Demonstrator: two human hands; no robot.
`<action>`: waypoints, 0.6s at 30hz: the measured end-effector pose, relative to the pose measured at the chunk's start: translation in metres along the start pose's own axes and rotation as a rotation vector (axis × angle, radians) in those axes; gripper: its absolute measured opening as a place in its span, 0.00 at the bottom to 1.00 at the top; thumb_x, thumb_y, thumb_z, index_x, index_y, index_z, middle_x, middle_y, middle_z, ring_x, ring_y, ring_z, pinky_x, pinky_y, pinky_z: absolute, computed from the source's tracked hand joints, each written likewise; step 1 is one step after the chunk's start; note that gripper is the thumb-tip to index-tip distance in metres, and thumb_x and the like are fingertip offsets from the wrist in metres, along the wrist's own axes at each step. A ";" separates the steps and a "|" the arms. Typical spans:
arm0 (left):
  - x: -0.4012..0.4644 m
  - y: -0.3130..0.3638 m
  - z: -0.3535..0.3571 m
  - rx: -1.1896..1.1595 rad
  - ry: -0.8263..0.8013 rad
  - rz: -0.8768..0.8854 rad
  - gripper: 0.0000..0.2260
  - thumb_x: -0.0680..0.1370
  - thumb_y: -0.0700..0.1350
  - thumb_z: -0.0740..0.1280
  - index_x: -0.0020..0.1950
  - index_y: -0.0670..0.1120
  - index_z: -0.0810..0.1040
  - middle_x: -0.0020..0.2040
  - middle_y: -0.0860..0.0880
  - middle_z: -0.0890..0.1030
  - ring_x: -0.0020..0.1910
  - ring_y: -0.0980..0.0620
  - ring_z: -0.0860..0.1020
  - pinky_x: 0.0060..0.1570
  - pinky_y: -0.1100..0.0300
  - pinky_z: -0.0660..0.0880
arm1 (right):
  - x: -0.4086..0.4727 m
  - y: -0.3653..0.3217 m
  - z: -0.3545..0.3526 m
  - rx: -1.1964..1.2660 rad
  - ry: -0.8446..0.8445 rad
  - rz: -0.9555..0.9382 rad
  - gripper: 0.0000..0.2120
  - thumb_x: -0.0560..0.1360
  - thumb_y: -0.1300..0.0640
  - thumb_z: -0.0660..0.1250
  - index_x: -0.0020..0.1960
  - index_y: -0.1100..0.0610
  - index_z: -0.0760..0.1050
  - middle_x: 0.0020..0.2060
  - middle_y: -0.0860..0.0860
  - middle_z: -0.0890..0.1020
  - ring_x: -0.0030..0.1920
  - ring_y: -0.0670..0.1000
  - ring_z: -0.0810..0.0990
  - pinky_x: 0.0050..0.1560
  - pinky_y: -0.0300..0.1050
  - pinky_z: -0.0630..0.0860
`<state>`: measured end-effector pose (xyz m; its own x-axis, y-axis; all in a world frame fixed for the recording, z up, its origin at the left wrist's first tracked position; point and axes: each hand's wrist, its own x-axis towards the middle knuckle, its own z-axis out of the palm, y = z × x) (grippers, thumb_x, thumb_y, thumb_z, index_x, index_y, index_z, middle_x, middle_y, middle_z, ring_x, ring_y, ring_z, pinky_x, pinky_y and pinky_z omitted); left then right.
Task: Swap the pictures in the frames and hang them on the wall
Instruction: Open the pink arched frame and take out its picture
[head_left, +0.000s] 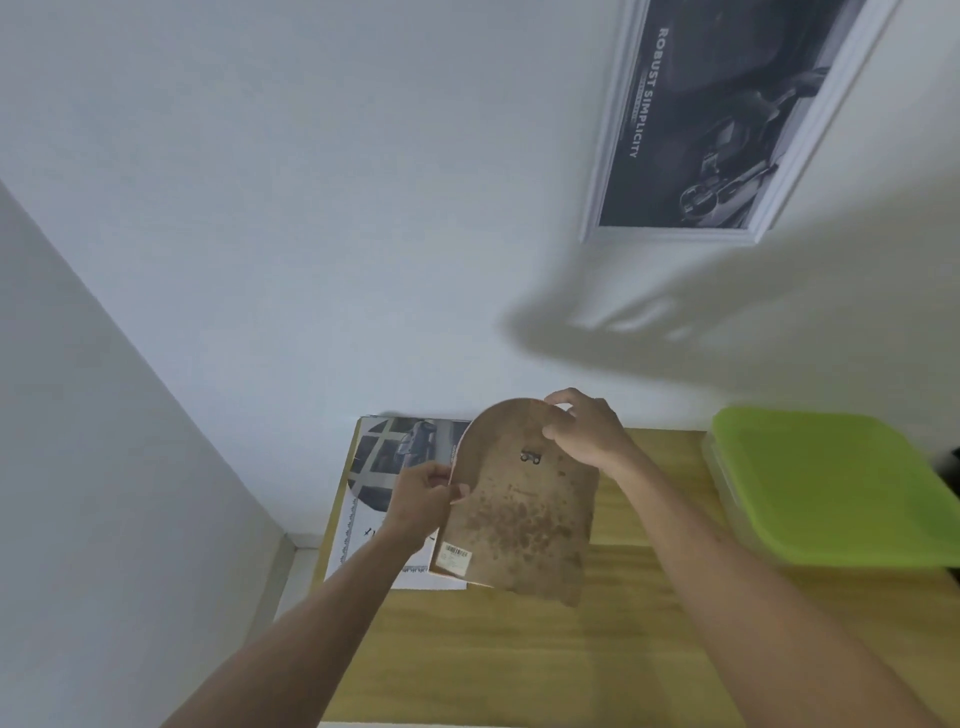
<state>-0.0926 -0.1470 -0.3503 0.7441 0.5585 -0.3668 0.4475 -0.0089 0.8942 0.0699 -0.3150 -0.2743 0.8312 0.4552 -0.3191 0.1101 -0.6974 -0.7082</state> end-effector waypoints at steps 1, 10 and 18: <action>0.000 -0.001 -0.001 -0.020 -0.004 -0.014 0.06 0.73 0.35 0.72 0.48 0.42 0.81 0.45 0.45 0.85 0.44 0.48 0.84 0.36 0.63 0.78 | -0.002 0.001 -0.001 0.007 0.017 -0.011 0.24 0.75 0.56 0.63 0.70 0.46 0.69 0.57 0.53 0.75 0.47 0.47 0.76 0.38 0.37 0.70; 0.013 -0.007 -0.018 -0.247 0.017 -0.113 0.07 0.73 0.39 0.74 0.50 0.42 0.81 0.47 0.45 0.85 0.50 0.43 0.82 0.50 0.47 0.78 | -0.025 0.040 0.009 0.306 -0.029 0.098 0.30 0.69 0.54 0.77 0.69 0.50 0.72 0.57 0.45 0.79 0.57 0.48 0.79 0.56 0.47 0.73; 0.007 -0.017 -0.015 -0.281 -0.099 -0.104 0.27 0.73 0.35 0.73 0.70 0.50 0.73 0.45 0.42 0.86 0.47 0.44 0.84 0.55 0.42 0.77 | -0.037 0.076 0.014 0.711 0.022 0.209 0.26 0.76 0.67 0.69 0.69 0.46 0.73 0.52 0.54 0.85 0.51 0.52 0.84 0.41 0.45 0.79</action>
<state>-0.1024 -0.1301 -0.3646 0.7523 0.4606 -0.4709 0.3793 0.2815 0.8814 0.0401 -0.3772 -0.3256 0.8080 0.3357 -0.4842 -0.4248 -0.2376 -0.8736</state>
